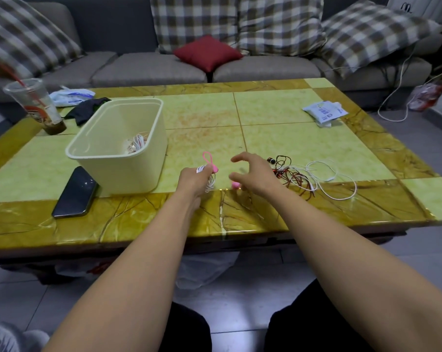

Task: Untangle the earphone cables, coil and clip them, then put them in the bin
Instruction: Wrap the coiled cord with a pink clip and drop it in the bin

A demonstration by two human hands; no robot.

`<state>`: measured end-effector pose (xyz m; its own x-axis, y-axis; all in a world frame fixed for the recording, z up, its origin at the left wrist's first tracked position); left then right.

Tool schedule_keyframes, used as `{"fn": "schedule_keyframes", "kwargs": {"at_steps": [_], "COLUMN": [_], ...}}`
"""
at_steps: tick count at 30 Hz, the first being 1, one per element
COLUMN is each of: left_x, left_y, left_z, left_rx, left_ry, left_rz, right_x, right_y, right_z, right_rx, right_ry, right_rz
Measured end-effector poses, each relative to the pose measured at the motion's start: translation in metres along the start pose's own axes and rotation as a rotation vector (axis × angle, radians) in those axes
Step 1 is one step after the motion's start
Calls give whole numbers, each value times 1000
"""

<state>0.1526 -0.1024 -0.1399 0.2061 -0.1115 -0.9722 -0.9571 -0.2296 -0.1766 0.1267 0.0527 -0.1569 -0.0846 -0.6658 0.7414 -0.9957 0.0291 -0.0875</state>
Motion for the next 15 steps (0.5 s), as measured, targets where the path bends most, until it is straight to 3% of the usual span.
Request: {"fn": "schedule_keyframes", "kwargs": {"at_steps": [6,9,15], "left_x": [-1,0,-5], "left_y": [-5,-6,-13], "left_z": [-1,-1,0], "left_rx": [71,100,82], "left_ry": [31,13,36], "left_rz": [-19,-18,58], "right_x": [23,21,15], "right_y": [-12,-13,-13], "right_z": [0,0,-8], "right_rx": [111,67,161], "right_ry": [75,184,414], "right_rz": [-286,-255,-148]}}
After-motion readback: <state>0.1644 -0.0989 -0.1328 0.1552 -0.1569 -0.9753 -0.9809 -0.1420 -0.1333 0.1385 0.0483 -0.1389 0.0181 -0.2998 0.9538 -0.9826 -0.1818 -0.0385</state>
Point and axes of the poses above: each hand's wrist, its own y-axis towards the middle knuckle, its own z-axis out of the palm, x = y × z, the point moved 1 cm from there along y, towards the middle knuckle, and after that the axes turned 9 degrees about z, right-handed, at the moved point
